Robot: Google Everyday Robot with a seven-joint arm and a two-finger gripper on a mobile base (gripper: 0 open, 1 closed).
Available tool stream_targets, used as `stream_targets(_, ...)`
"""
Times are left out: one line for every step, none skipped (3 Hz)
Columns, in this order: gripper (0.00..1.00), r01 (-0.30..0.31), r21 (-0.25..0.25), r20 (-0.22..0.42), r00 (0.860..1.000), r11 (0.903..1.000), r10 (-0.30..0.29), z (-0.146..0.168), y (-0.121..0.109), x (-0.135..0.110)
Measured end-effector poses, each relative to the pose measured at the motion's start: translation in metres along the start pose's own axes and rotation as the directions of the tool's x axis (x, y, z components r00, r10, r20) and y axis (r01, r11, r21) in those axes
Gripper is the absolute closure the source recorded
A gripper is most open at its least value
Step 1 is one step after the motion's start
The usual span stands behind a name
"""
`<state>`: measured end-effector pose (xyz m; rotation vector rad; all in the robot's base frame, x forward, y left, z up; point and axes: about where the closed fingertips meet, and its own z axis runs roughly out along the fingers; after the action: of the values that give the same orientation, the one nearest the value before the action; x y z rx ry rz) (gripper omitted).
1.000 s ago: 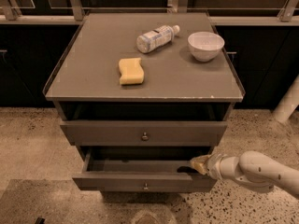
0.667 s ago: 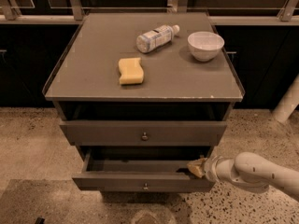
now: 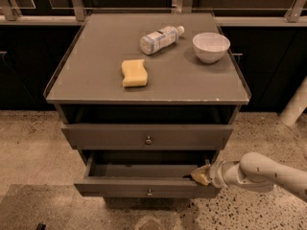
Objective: Open middle drawer
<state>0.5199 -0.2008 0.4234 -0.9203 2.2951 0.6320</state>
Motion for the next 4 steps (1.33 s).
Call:
stream_targets(1.00, 0.034, -0.046, -0.030, 0.999, 0.9984, -0.036, -0.007, 0.004, 0.006)
stream_targets(1.00, 0.040, -0.081, -0.038, 0.998, 0.9959, -0.043, -0.011, 0.011, 0.011)
stream_targets(1.00, 0.047, -0.121, -0.042, 0.998, 0.9915, -0.053, -0.018, 0.016, 0.021)
stream_targets(1.00, 0.048, -0.201, -0.030, 0.998, 0.9785, -0.055, -0.031, 0.035, 0.034)
